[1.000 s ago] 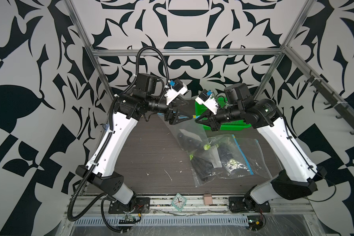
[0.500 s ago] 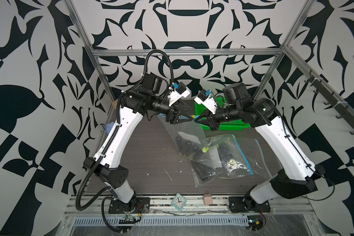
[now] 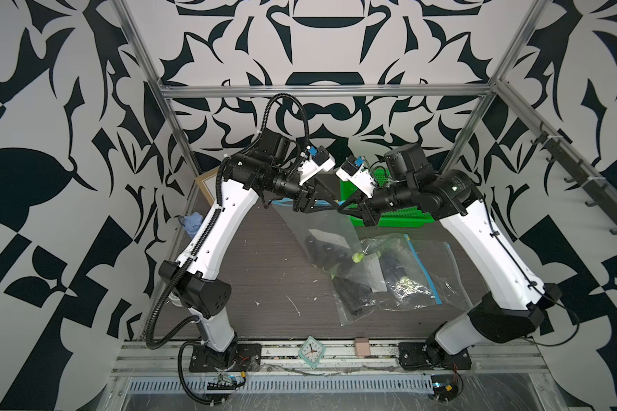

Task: Place the eggplant in a zip-top bag and seal the zipper
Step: Zip the zipper on the zipper food storage bag.

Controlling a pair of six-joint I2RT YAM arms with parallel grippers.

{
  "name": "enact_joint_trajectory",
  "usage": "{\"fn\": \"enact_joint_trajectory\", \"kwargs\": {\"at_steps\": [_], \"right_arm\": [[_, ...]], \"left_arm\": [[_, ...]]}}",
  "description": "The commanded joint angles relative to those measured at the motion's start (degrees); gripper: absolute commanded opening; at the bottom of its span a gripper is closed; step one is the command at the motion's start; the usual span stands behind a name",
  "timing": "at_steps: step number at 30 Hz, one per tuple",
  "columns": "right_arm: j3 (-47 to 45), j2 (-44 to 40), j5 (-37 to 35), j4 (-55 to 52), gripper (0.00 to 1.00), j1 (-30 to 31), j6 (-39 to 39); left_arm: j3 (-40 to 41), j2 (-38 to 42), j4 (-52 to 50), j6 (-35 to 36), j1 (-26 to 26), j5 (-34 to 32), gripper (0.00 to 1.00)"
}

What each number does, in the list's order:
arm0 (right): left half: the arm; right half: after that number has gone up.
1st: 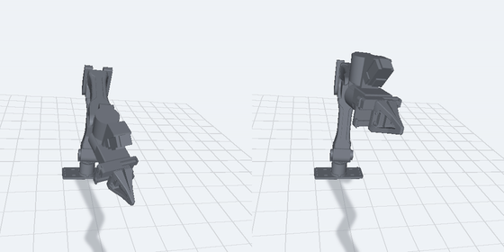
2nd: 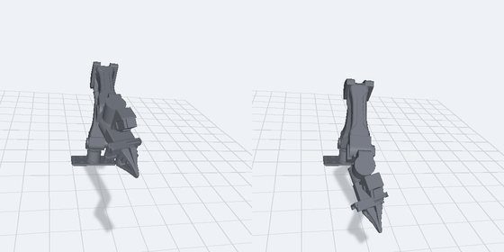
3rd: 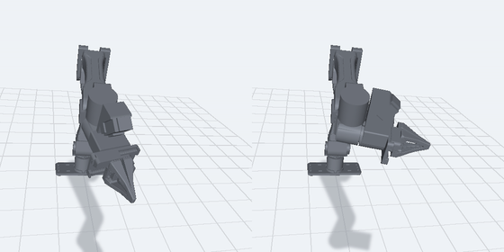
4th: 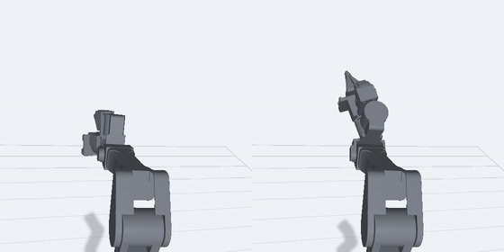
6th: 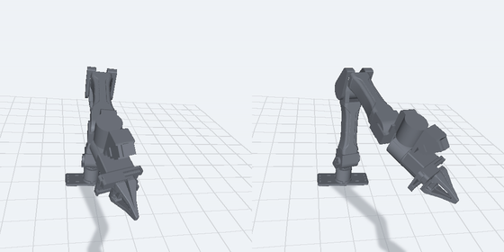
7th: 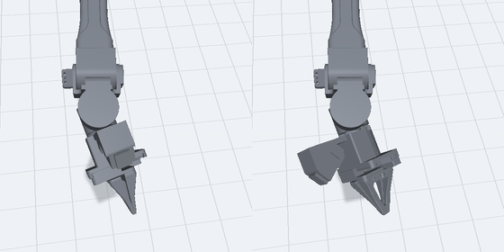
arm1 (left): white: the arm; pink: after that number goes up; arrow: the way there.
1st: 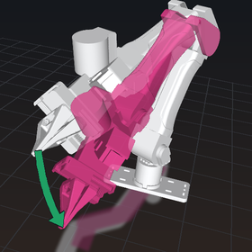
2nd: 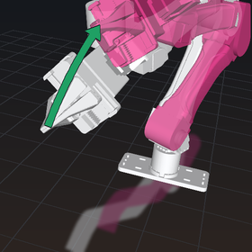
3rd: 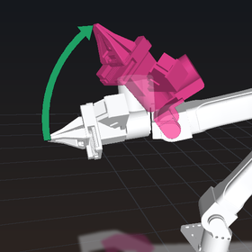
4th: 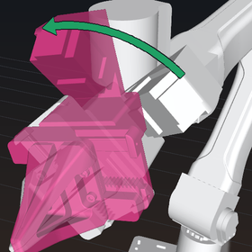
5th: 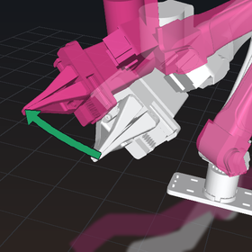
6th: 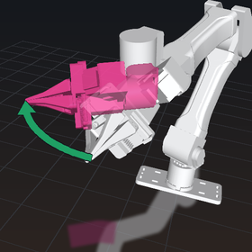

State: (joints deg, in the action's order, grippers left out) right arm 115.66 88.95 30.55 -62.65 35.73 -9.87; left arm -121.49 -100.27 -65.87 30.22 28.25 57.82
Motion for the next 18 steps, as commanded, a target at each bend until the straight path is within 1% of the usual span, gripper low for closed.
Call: {"fn": "enact_joint_trajectory", "kwargs": {"at_steps": [1, 5, 12, 18], "right_arm": [[1.89, -1.14, -0.24, 2.62, 0.00, 0.22, -0.70], [1.69, -1.22, -0.48, 2.78, 0.00, 0.23, -0.68], [1.24, -1.50, -1.10, 3.11, 0.00, 0.27, -0.68], [1.58, -1.67, -1.79, 2.56, 0.00, 0.15, -1.38]], "left_arm": [[-0.38, 0.78, -3.13, 1.93, -0.04, 2.30, 0.37], [0.25, 1.15, -3.13, 2.04, -0.04, 2.74, 0.27], [1.44, 1.62, -3.36, 2.30, -0.04, 3.13, 0.14], [2.07, 2.23, -4.17, 3.00, -0.03, 3.00, 0.08]]}}
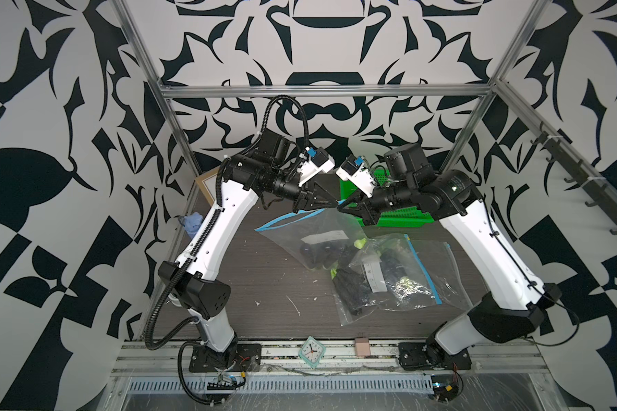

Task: Place the eggplant in a zip-top bag and seal the zipper
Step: Zip the zipper on the zipper food storage bag.

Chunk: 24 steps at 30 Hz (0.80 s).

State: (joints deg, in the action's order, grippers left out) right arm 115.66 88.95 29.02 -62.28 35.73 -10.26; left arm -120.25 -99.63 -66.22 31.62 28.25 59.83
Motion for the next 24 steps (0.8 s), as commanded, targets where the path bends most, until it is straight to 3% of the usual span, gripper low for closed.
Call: {"fn": "enact_joint_trajectory", "kwargs": {"at_steps": [1, 9, 24], "right_arm": [[1.67, -1.68, -0.52, 1.90, 0.00, 0.14, -1.29], [3.56, -1.06, 0.12, -0.02, 0.00, -0.95, -2.63], [0.57, -2.54, 4.71, 2.02, 0.00, -12.70, 0.72]], "left_arm": [[0.82, 1.57, -4.04, 1.67, -0.01, 0.90, 0.08], [0.80, 1.35, -5.11, 2.12, 0.05, -0.71, 0.08], [0.19, 0.87, -6.73, 2.22, 0.05, -3.62, 0.11]]}}
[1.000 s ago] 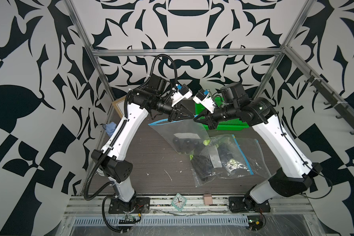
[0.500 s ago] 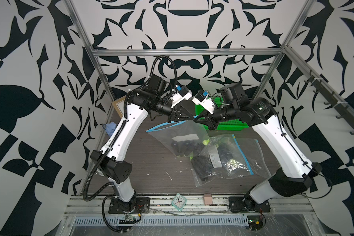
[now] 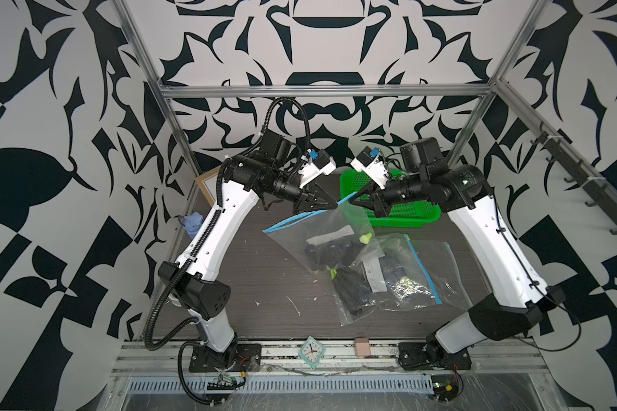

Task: Place the eggplant in a zip-top bag and seal the zipper
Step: Zip the zipper on the zipper food storage bag.

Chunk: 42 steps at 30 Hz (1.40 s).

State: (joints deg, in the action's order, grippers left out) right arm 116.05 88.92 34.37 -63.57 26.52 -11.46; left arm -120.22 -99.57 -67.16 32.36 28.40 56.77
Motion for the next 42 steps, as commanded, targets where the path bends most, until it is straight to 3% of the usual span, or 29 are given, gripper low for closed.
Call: {"fn": "enact_joint_trajectory", "kwargs": {"at_steps": [1, 16, 27, 42], "right_arm": [[-0.19, -2.76, -0.30, 3.57, 0.00, -4.46, 2.42], [-4.07, -6.75, 0.87, 1.83, 0.00, -13.27, 3.04], [-7.88, -11.18, -5.69, 1.66, 0.00, -18.09, 5.36], [-11.75, -16.02, -8.26, 3.00, 0.00, -22.00, 6.93]], "left_arm": [[0.17, 0.79, -5.80, 1.39, -0.10, -0.75, 0.11], [-3.28, 0.20, -9.34, 0.53, -0.10, -7.74, 0.11], [-4.99, 0.16, -10.80, -1.72, -0.19, -13.00, 0.10], [-5.74, 0.99, -9.93, -4.01, -0.69, -16.91, 0.08]]}}
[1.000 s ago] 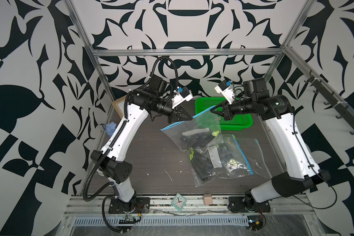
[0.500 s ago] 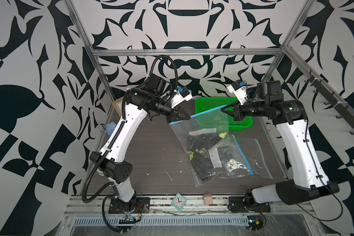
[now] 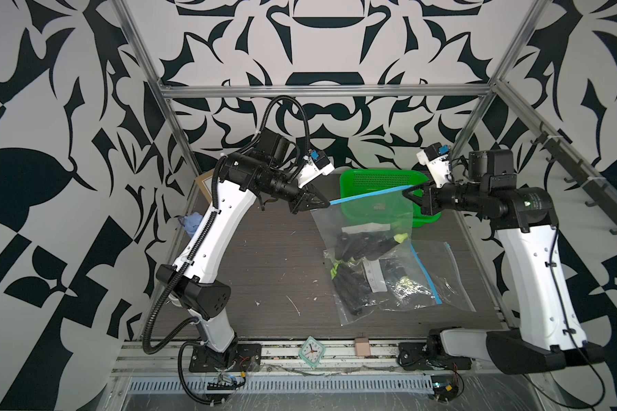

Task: Place the eggplant in a zip-top bag and seal the zipper
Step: Zip the zipper on the zipper food storage bag, then place the zipper food storage bag at the center of the board.

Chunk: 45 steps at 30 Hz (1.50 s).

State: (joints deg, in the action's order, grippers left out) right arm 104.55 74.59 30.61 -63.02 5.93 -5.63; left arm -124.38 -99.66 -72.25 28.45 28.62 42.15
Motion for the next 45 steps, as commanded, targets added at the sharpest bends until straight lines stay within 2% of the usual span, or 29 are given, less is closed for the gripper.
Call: {"fn": "enact_joint_trajectory", "kwargs": {"at_steps": [1, 13, 17, 19, 21, 23, 26, 29, 32, 38, 41, 43, 45], "right_arm": [[-0.26, -1.79, -4.95, 2.47, 0.00, -1.54, 1.23], [-0.18, -2.67, -4.76, 2.98, 0.00, -2.02, 1.66], [0.79, -2.52, -2.04, 2.39, 0.00, -2.02, 0.32], [1.51, -2.67, 0.92, 2.32, 0.12, -1.99, -0.22], [2.75, -2.62, 3.44, 1.79, 0.31, -1.91, -0.98], [4.26, -2.66, 3.96, 1.08, 0.44, -1.78, -1.86], [8.58, -1.57, 3.88, -1.17, 0.56, -1.32, -4.14], [14.40, 1.61, 5.56, -2.80, 0.62, 0.33, -5.00], [18.82, 5.29, 3.73, -3.37, 0.70, 6.49, -7.91], [33.52, 16.69, -0.28, -12.54, 0.73, 17.78, -11.66], [32.79, 18.14, -1.90, -13.21, 0.73, 21.36, -10.99], [30.56, 17.96, -5.93, -12.72, 0.74, 23.51, -11.30], [28.82, 18.09, -7.07, -12.63, 0.73, 24.02, -11.35]], "left_arm": [[-1.56, 1.11, -4.86, -0.27, -1.10, -2.44, 0.09], [-1.36, 1.47, -4.56, -0.93, -1.73, -4.60, 0.06], [-1.84, 1.83, -2.91, -1.52, -1.77, -6.34, 0.00], [-2.70, 2.01, -1.84, -1.82, -1.73, -7.27, 0.00], [-5.30, 1.30, -1.80, -1.81, -1.73, -7.86, 0.00], [-8.33, 0.08, -2.57, -1.66, -1.74, -8.05, 0.00], [-12.07, -1.52, -3.84, -0.99, -1.76, -9.14, 0.00], [-14.55, -2.54, -4.74, 0.09, -1.76, -9.73, 0.00], [-15.87, -3.00, -5.61, 0.79, -1.77, -9.89, 0.00], [-15.87, -2.48, -5.71, 1.33, -1.76, -10.08, 0.00], [-15.68, -2.29, -5.75, 1.42, -1.73, -10.06, 0.00], [-15.18, -2.21, -5.62, 1.53, -1.73, -10.02, 0.00], [-14.74, -2.21, -5.41, 1.61, -1.73, -9.89, 0.00]]}}
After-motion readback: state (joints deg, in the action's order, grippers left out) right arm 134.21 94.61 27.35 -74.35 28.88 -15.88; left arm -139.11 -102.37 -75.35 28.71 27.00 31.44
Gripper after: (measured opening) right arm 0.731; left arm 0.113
